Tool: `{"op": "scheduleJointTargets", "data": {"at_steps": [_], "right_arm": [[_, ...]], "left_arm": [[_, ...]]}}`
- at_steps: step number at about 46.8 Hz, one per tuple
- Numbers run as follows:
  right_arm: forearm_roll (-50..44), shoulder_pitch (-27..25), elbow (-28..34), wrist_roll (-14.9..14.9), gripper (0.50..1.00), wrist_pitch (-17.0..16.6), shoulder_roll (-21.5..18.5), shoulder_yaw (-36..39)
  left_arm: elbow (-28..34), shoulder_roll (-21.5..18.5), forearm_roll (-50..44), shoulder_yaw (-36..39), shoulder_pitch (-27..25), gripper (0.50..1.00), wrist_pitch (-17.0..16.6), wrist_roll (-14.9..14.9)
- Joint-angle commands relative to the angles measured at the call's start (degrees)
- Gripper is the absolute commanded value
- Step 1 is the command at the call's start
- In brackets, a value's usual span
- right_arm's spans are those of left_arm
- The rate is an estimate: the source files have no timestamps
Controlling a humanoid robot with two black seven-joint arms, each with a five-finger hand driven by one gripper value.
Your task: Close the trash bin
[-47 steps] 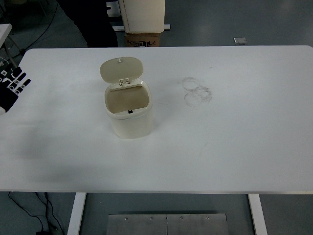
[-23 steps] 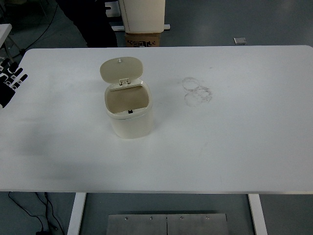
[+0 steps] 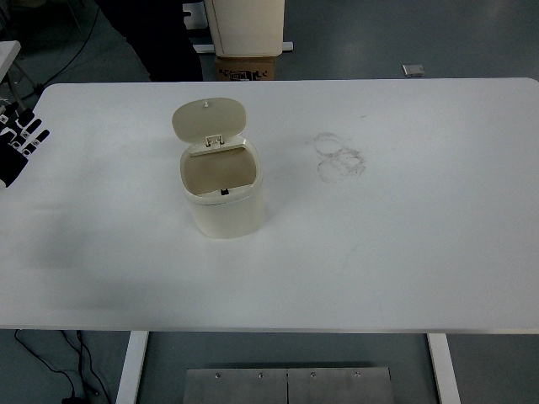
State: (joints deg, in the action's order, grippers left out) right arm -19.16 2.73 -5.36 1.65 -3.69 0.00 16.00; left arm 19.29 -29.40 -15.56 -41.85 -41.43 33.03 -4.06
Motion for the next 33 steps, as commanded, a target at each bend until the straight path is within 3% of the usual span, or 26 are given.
{"op": "scheduleJointTargets", "data": {"at_steps": [1, 13, 23, 33], "right_arm": [[0.0, 0.0, 0.0, -0.07, 0.991, 0.0, 0.0, 0.0], [0.0, 0.0, 0.0, -0.07, 0.991, 0.0, 0.0, 0.0], [0.0, 0.0, 0.0, 0.02, 0.991, 0.0, 0.0, 0.0], [0.0, 0.0, 0.0, 0.02, 0.991, 0.0, 0.0, 0.0]], "left_arm": [[0.13, -0.04, 0.0, 0.1, -0.05, 1.0, 0.28, 0.02], [3.03, -2.59, 0.09, 1.94, -1.9, 1.0, -1.13, 0.1], [12.26, -7.25, 0.09, 11.43, -6.64, 1.0, -7.28, 0.1], [18.15, -11.2, 0.0, 19.17, -11.39, 1.0, -9.3, 0.1]]}}
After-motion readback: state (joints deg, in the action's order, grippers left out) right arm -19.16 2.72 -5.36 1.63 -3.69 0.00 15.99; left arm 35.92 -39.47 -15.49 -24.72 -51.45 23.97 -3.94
